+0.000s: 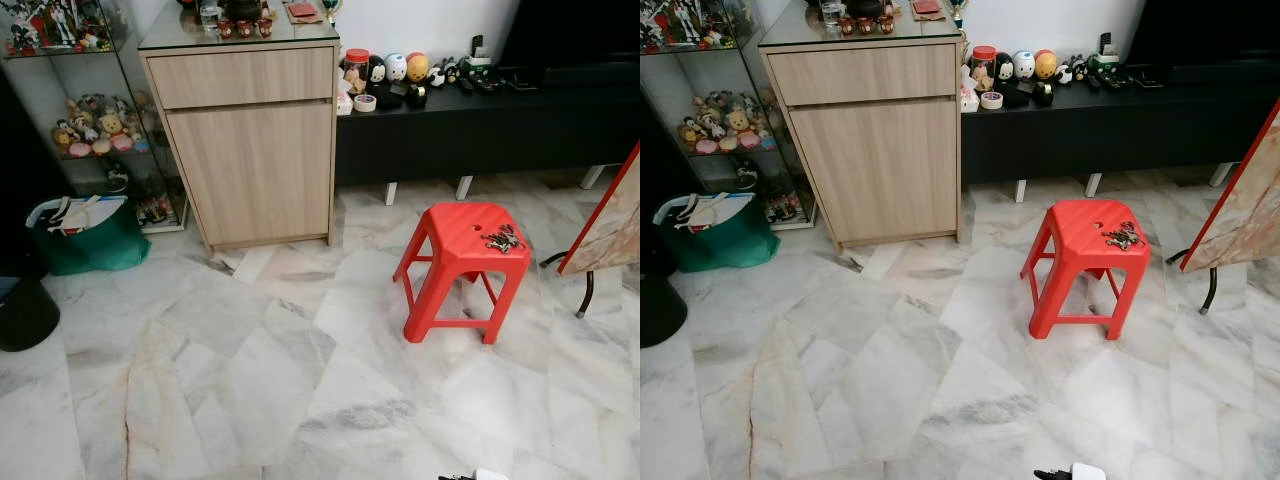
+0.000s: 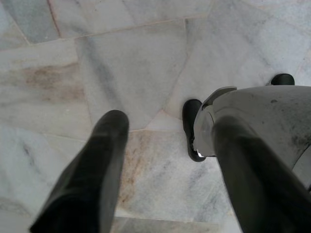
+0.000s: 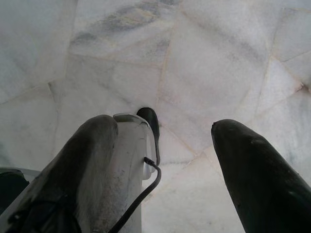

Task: Hang keys on a hook

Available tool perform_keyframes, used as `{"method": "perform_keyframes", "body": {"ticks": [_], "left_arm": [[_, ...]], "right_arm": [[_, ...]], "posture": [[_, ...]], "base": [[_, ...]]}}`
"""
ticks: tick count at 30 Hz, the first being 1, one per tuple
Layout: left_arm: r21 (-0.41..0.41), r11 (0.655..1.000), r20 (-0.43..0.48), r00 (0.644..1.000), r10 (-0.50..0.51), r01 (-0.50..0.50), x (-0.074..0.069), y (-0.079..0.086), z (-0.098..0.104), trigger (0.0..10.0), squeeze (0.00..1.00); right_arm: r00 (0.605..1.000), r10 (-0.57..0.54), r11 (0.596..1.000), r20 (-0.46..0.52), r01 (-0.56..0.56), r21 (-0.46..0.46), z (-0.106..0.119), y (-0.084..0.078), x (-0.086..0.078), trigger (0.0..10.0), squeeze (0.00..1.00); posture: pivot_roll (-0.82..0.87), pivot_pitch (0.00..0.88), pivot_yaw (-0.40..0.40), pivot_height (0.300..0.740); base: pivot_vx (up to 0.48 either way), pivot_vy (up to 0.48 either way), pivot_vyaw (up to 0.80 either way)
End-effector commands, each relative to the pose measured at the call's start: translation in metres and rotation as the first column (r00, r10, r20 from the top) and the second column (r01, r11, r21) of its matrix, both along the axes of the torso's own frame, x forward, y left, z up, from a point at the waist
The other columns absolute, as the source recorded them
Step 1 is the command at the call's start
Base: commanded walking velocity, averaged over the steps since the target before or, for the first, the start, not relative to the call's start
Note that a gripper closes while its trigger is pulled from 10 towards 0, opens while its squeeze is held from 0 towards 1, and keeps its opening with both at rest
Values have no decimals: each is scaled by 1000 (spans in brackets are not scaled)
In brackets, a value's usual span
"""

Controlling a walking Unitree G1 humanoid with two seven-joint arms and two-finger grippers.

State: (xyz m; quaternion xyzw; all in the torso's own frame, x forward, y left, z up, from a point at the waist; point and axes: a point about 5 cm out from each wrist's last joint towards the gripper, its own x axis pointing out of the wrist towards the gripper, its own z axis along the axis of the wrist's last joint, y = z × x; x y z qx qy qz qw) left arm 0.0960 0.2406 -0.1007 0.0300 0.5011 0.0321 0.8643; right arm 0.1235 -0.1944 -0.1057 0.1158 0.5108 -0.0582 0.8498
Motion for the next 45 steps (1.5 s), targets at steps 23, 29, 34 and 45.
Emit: {"method": "perform_keyframes", "body": {"ticks": [23,29,34,45], "left_arm": [[-16,999,-25,999,-48,48,-2,-2,-1,10000,0],[-23,999,-21,999,-35,34,-2,-3,-1,10000,0],[-25,999,-20,999,-33,32,-2,-3,-1,10000,0],[-32,999,-19,999,-29,29,-1,-3,-1,10000,0]], "right_arm": [[1000,-4,1000,-3,4,-17,0,-3,1,10000,0],[1000,-5,1000,-2,5,-19,1,-3,2,10000,0],[1000,-4,1000,-2,4,-20,1,-3,2,10000,0],[1000,-3,1000,-1,3,-21,1,-3,2,10000,0]], "posture": [[99,0,-24,726],[97,0,-25,726],[96,0,-25,726],[95,0,-27,726]], "base": [[72,-135,0],[343,-46,0],[376,0,0],[378,0,0]]}}
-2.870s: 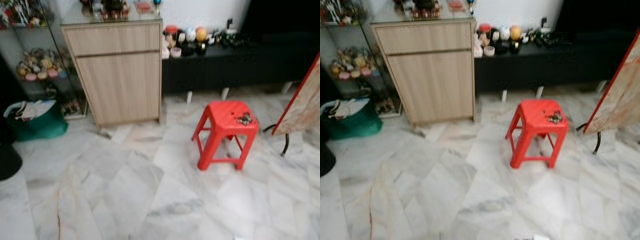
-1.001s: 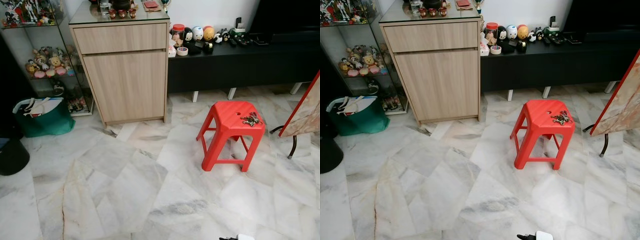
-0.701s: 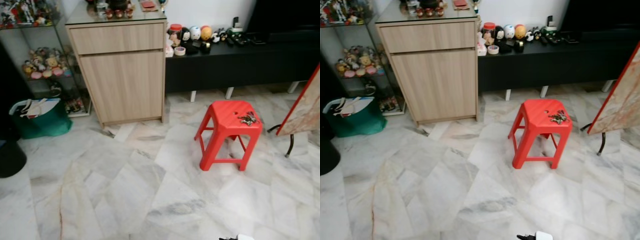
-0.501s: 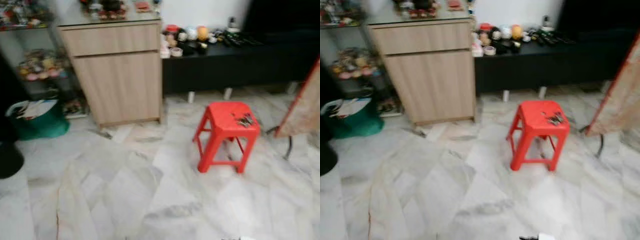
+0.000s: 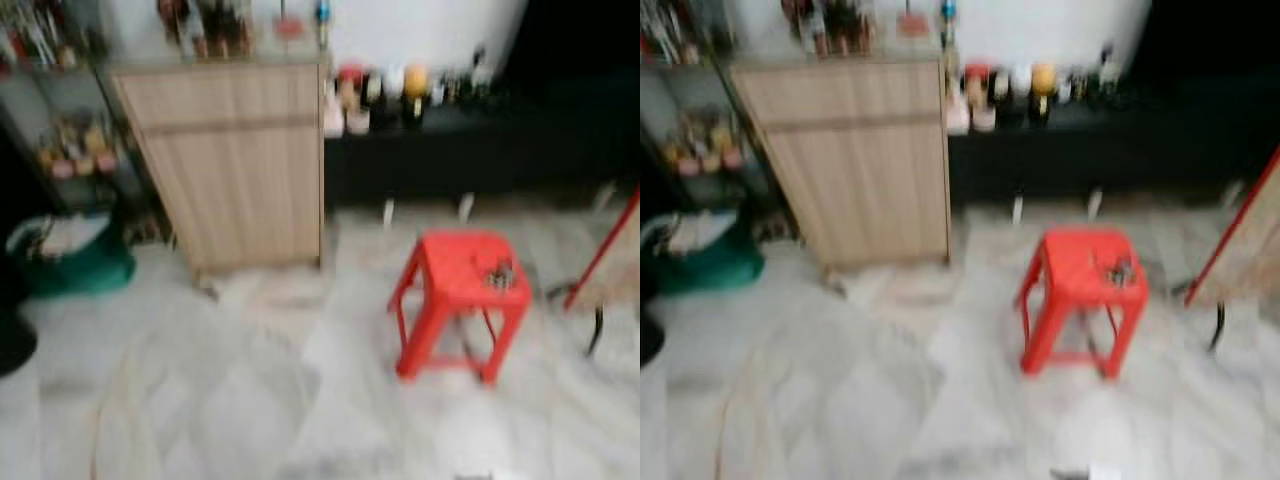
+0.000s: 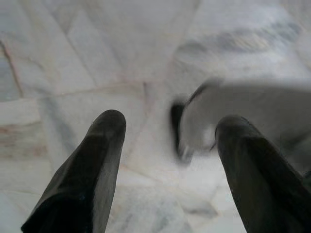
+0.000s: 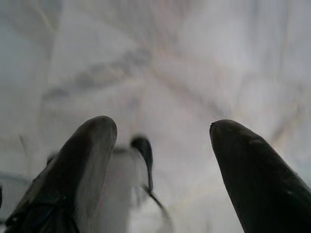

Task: Hang keys on a hook

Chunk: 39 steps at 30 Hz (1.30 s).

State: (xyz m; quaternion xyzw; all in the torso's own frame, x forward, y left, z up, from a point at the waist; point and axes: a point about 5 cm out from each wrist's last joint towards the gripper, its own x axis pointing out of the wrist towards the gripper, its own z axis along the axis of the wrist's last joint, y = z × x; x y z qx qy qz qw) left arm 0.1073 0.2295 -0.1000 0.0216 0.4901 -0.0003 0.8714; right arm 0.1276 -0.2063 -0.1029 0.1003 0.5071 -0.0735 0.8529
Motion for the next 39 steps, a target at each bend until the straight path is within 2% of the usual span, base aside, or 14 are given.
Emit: {"method": "perform_keyframes", "body": {"ticks": [1,20,24,39], "left_arm": [[16,1000,-44,999,19,-19,-13,8,-2,10000,0],[24,1000,-48,999,12,-11,-13,11,-1,10000,0],[45,999,-48,999,4,-2,-13,12,-1,10000,0],[29,1000,-40,999,3,-2,-14,9,-2,10000,0]], "right_arm": [[1000,8,1000,-6,-8,22,-2,9,-2,10000,0],[1000,7,1000,-7,-7,26,-2,12,-2,10000,0],[1000,7,1000,-7,-6,25,-3,12,-2,10000,0],[1000,19,1000,-11,-19,19,-3,11,-4,10000,0]], "posture": [[95,0,-27,726],[82,0,-14,726],[76,0,-14,726],[77,0,-19,726]], "base": [[379,0,0],[370,0,0],[0,0,0],[0,0,0]]}}
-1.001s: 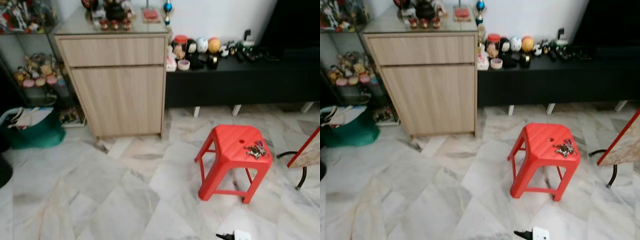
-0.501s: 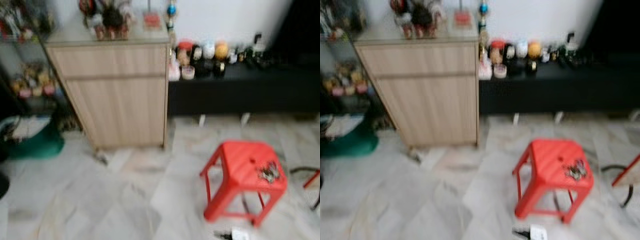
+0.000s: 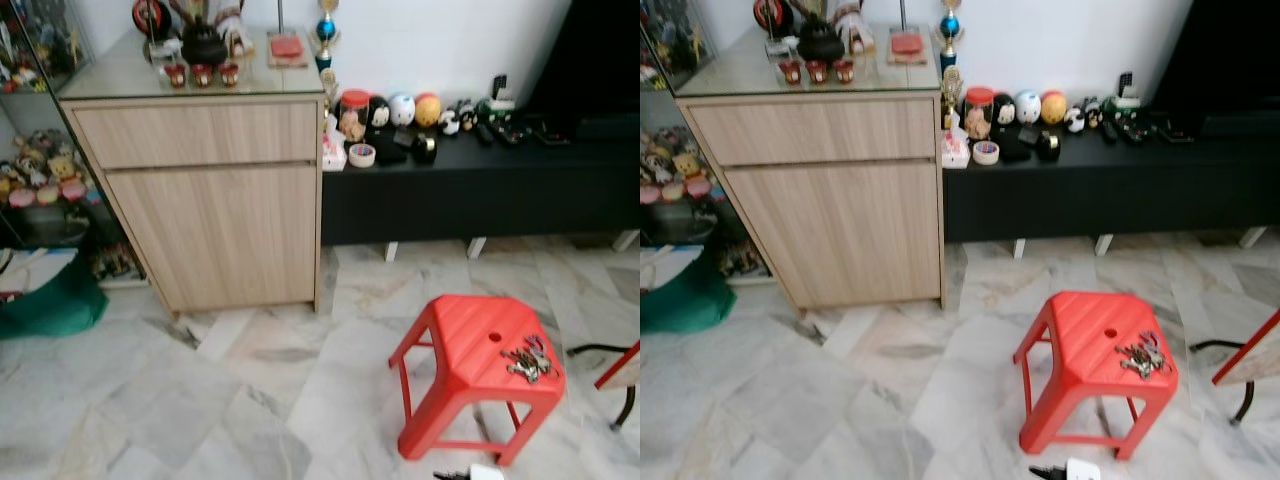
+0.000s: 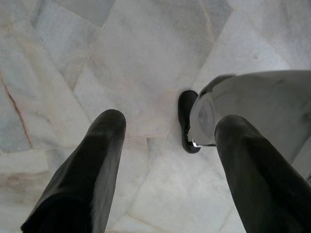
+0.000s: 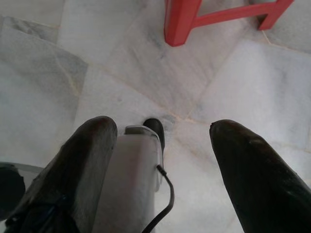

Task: Hang keys on a hook

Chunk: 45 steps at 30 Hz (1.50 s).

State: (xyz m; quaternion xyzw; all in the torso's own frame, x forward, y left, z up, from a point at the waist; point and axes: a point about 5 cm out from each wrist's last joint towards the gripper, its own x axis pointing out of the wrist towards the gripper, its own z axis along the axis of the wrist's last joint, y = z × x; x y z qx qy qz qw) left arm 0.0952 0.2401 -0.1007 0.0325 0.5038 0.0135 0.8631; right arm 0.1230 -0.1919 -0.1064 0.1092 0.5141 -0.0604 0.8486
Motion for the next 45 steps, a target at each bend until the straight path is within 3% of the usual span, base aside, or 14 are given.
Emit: {"method": "perform_keyframes", "body": {"ticks": [1,16,45], "left_arm": [[-3,1000,-10,1000,-14,14,-2,-1,-1,10000,0],[-4,1000,-5,1000,-21,21,0,0,0,10000,0],[6,1000,-3,1000,-25,25,0,9,3,10000,0]], "right_arm": [[1000,5,1000,1,-5,-11,1,-4,1,10000,0],[1000,-5,1000,5,5,-8,1,-3,2,10000,0],[1000,-27,1000,9,27,-1,0,6,2,10000,0]], "posture": [[77,0,-19,726],[72,0,-16,726],[63,0,7,726]], "base": [[0,0,0],[0,0,0],[0,-348,0]]}}
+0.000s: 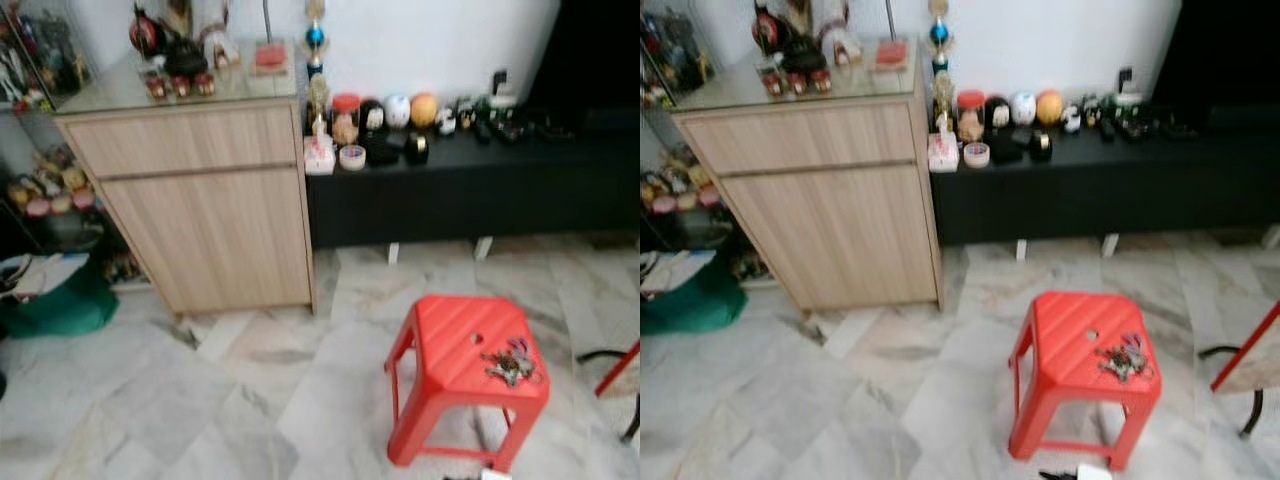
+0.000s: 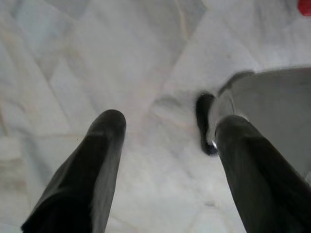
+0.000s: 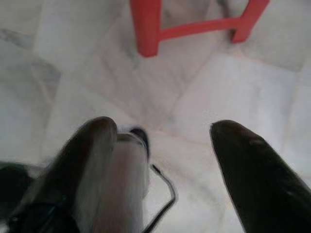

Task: Hang keys on a hook

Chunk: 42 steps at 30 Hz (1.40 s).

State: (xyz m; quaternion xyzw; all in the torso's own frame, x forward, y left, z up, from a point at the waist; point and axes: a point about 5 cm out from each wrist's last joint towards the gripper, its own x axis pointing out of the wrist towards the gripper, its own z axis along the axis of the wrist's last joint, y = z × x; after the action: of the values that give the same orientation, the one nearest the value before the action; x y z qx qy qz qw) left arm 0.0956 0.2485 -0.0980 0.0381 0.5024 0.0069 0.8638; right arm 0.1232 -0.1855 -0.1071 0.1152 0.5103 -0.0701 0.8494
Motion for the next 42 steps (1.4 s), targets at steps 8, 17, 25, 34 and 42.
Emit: {"method": "perform_keyframes", "body": {"ticks": [8,17,25,34,42], "left_arm": [[5,1000,12,1000,7,-7,1,-4,-1,10000,0],[57,996,169,984,60,-70,9,-12,4,10000,0],[143,990,695,712,-103,3,145,1,96,10000,0],[149,987,836,525,-159,62,150,-8,132,10000,0],[80,992,856,504,-119,98,124,-25,137,10000,0]], "right_arm": [[1000,27,999,9,-27,-26,2,-7,4,10000,0],[994,-45,994,98,55,-97,8,-24,8,10000,0],[845,-15,980,535,119,-161,75,-42,116,10000,0],[704,77,979,706,80,-187,107,-36,143,10000,0],[621,112,968,776,107,-226,115,-33,122,10000,0]], "posture": [[49,0,-13,726],[43,0,-40,726],[-15,0,-24,726],[-6,0,-29,726],[1,0,-20,726]], "base": [[0,-322,0],[0,0,0],[0,0,0],[0,0,0],[0,0,0]]}}
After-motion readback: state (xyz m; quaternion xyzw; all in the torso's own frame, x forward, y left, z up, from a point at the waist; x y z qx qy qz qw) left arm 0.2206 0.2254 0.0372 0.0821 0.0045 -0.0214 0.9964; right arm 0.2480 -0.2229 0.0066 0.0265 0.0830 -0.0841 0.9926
